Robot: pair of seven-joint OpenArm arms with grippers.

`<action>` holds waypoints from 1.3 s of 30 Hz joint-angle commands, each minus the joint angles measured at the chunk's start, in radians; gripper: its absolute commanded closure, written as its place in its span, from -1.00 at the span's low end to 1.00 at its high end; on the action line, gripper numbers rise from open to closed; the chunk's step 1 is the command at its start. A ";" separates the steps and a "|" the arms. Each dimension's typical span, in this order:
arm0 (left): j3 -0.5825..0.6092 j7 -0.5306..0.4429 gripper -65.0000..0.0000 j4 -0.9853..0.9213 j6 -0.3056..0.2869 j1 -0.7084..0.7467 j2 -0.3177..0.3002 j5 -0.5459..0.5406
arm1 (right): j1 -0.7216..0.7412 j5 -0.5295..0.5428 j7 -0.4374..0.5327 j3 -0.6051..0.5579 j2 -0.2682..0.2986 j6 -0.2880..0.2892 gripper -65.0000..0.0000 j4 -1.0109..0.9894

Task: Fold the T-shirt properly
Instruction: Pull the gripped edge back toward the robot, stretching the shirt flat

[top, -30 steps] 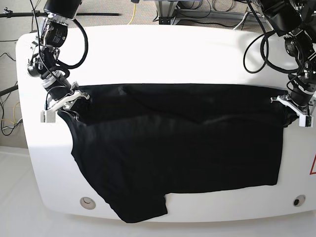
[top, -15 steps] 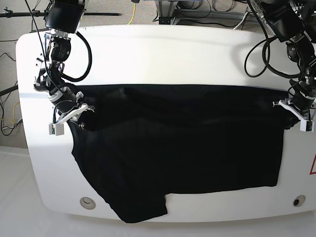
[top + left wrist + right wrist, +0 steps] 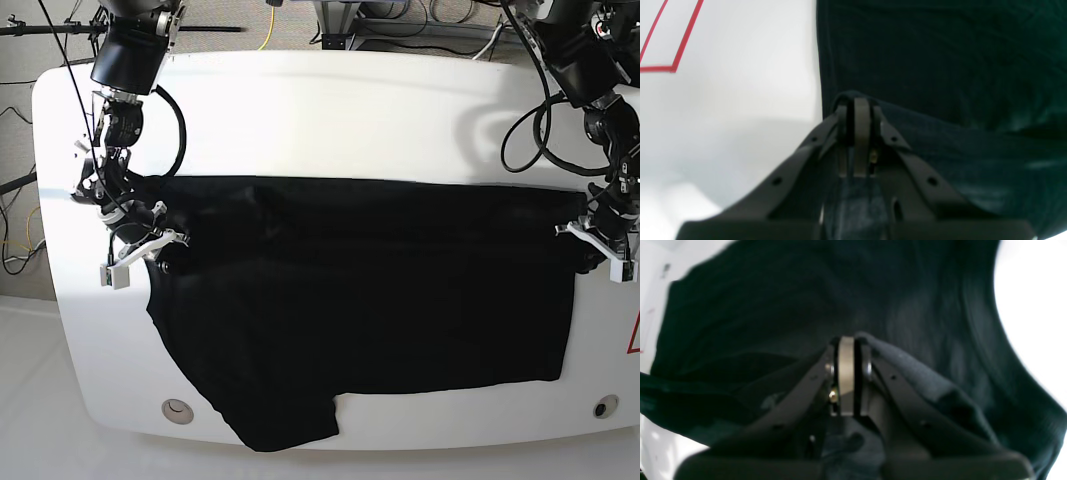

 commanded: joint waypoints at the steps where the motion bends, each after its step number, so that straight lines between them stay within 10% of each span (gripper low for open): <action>1: 0.015 -0.025 0.95 -0.009 0.012 -0.036 -0.014 -0.020 | 0.039 -0.004 0.029 0.006 0.000 0.009 1.00 0.005; 12: 0.015 -0.049 0.85 -0.043 0.004 -0.039 -0.013 -0.019 | 0.058 -0.005 0.039 -0.020 -0.002 0.005 0.95 -0.003; 22: 0.020 -0.063 0.43 -0.043 0.007 -0.044 -0.031 -0.013 | 0.067 -0.006 0.052 -0.008 -0.004 0.007 0.05 -0.012; 39: 0.051 -0.056 0.35 0.025 -0.019 0.015 -0.040 0.006 | -0.041 -0.015 0.055 0.063 0.033 0.020 -0.07 0.061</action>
